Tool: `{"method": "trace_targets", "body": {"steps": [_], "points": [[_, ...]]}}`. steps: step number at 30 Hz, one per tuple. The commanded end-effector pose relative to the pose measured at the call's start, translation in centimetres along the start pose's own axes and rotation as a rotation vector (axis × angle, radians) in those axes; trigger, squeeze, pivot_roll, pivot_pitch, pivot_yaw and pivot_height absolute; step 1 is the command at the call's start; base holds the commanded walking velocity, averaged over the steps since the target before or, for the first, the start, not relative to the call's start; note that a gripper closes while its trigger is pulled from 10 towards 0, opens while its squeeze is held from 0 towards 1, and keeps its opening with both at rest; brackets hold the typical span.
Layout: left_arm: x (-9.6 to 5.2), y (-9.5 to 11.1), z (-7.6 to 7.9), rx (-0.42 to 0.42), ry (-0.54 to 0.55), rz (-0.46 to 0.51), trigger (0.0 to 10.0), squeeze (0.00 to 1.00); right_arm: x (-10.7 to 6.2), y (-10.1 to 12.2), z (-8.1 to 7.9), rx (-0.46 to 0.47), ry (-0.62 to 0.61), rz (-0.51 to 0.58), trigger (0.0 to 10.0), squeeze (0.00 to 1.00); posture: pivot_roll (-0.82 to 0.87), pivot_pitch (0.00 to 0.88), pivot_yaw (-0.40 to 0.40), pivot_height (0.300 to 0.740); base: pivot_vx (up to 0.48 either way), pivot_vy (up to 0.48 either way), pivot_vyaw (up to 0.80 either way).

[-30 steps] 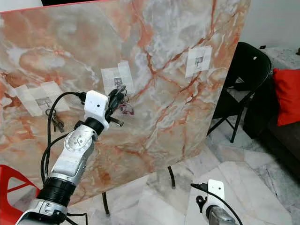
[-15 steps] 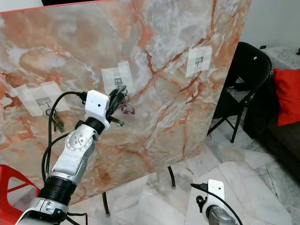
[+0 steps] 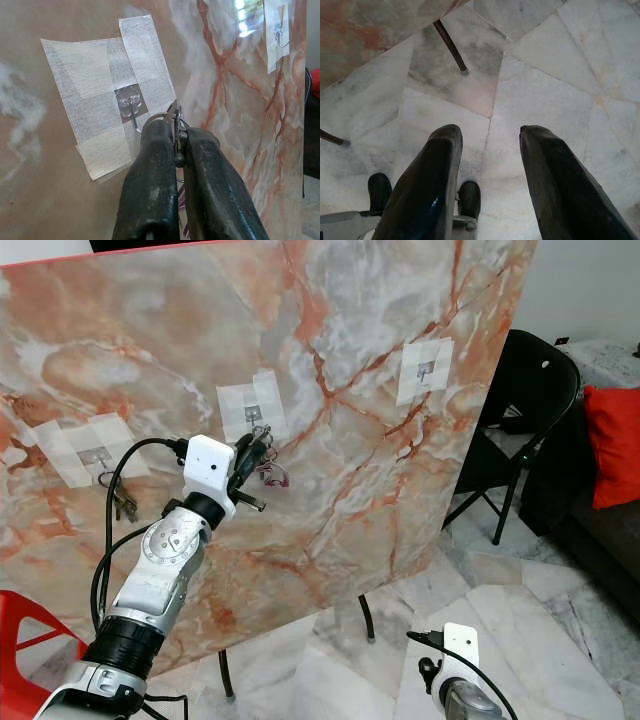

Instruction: Hang keys on a hook

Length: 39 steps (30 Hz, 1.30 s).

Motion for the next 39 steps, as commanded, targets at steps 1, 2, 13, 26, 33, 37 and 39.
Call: {"method": "trace_targets", "body": {"steps": [1,2,13,26,33,37,39], "points": [[0.6,0.9,0.0,0.030,-0.006,0.032,10.0,0.00,0.1,0.3,-0.2,0.006,-0.001,0.003,10.0,0.00,0.03,0.000,0.000,0.740,0.000,0.000,0.00],[0.6,0.9,0.0,0.030,-0.006,0.032,10.0,0.00,0.1,0.3,-0.2,0.006,-0.001,0.003,10.0,0.00,0.03,0.000,0.000,0.740,0.000,0.000,0.00],[0.8,1.0,0.1,0.063,-0.005,0.032,10.0,0.00,0.1,0.3,-0.4,0.014,0.001,0.006,10.0,0.00,0.03,0.000,0.009,0.740,0.000,0.000,0.00],[1.1,1.2,0.6,0.085,-0.020,0.030,10.0,0.00,0.1,0.2,-0.7,0.027,0.001,0.007,10.0,0.00,0.02,0.000,0.024,0.740,0.000,0.000,0.00],[0.9,0.7,0.9,0.139,-0.026,-0.008,10.0,0.00,0.1,0.3,-0.5,0.030,-0.004,0.006,10.0,0.00,0.03,0.000,0.019,0.740,0.000,0.000,0.00],[1.0,0.7,0.6,0.172,-0.016,-0.016,10.0,0.00,0.1,0.3,-0.5,0.030,-0.003,0.005,10.0,0.00,0.03,0.000,0.016,0.740,0.000,0.000,0.00],[1.1,0.6,0.5,0.202,-0.018,-0.023,10.0,0.00,0.1,0.3,-0.6,0.029,-0.001,0.005,10.0,0.00,0.03,0.000,0.017,0.740,0.000,0.000,0.00]]}}
Point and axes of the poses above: a point about 5 cm out from each wrist's last joint towards the gripper, its own x axis pointing out of the wrist towards the gripper, its own y axis along the axis of the wrist's last joint, z = x × y, the point moved 1 cm from there along x, pointing out of the wrist towards the gripper, and after that the axes turned 12 degrees about x, right-handed, at the moved point
